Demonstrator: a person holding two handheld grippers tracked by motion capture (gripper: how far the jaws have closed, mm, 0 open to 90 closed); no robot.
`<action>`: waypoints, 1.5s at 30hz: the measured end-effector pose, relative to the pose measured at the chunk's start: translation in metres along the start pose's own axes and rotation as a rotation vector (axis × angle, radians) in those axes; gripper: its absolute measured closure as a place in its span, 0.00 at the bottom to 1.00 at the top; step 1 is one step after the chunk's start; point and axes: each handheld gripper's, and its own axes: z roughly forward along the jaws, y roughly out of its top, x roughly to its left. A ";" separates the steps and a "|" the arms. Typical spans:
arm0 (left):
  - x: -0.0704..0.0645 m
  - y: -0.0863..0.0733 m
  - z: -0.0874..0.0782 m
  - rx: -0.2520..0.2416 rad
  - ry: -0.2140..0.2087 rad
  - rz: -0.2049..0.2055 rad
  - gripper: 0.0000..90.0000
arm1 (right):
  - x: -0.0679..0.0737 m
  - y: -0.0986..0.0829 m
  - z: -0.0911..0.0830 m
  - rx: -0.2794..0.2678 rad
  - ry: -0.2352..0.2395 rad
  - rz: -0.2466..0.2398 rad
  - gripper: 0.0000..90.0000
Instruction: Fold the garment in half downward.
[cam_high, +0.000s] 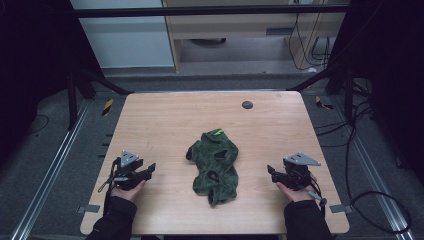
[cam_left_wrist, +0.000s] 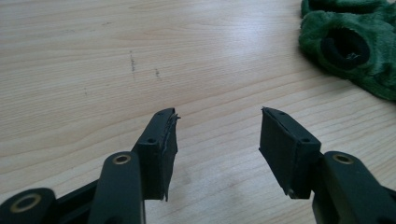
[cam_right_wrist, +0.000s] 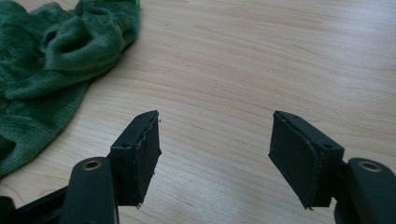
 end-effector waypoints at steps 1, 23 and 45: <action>-0.001 0.000 0.000 0.000 -0.003 0.000 0.51 | 0.001 0.001 -0.001 -0.001 0.008 0.004 0.37; -0.011 0.019 -0.007 -0.055 -0.046 -0.005 0.45 | 0.021 0.033 -0.006 -0.051 0.091 -0.013 0.37; -0.012 0.065 0.008 -0.087 -0.080 0.008 0.44 | 0.034 0.089 0.014 -0.085 0.141 -0.007 0.41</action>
